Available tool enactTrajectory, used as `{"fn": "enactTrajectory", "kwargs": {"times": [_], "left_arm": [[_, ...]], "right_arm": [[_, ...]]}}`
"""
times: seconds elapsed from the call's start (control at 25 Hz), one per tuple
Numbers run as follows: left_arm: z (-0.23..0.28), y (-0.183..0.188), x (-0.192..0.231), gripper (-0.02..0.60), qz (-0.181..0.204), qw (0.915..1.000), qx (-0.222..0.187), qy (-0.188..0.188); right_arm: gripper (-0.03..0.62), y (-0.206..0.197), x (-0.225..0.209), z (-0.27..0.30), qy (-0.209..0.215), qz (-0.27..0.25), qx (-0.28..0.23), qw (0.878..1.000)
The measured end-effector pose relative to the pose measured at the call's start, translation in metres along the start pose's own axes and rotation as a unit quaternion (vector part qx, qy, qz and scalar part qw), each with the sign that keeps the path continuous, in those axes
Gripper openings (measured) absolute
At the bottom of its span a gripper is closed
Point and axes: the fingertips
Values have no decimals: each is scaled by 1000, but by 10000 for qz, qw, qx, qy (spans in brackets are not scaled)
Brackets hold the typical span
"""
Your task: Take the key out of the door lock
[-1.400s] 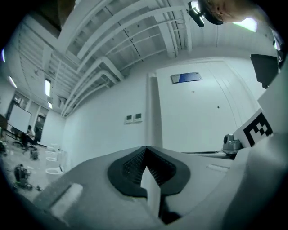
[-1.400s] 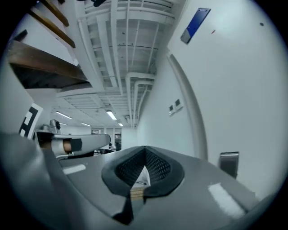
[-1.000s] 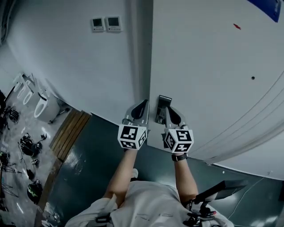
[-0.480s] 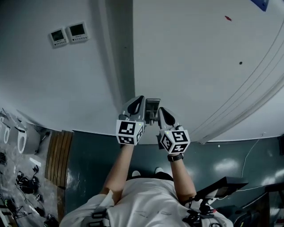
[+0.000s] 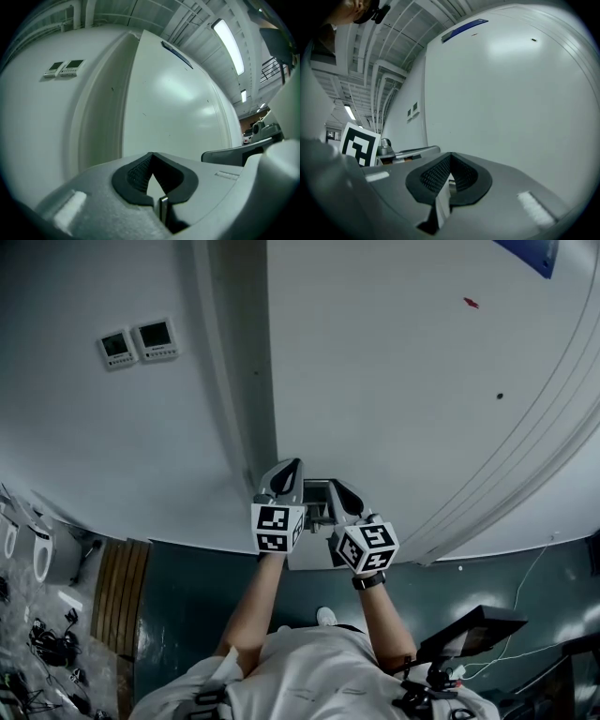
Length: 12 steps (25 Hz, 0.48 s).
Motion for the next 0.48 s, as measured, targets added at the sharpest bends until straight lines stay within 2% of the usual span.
{"fn": "enactTrajectory", "kwargs": {"times": [0.12, 0.24, 0.36, 0.48], "left_arm": [[1, 5, -2, 1, 116, 9999, -93, -21], [2, 4, -1, 2, 136, 9998, -105, -88], [5, 3, 3, 1, 197, 9996, -126, -148], [8, 4, 5, 0, 215, 9995, -154, -199]], "right_arm": [[2, -1, -8, -3, -159, 114, -11, 9998], [2, -18, -23, -11, -370, 493, 101, 9980], [2, -41, -27, -22, -306, 762, 326, 9961], [2, -74, -27, -37, -169, 708, 736, 9946]]}}
Point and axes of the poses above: the fingertips, and each gripper's own axes: z forward along the fingers, x to its left, y out of its top, and after that the axes turned 14 degrees about z, right-handed
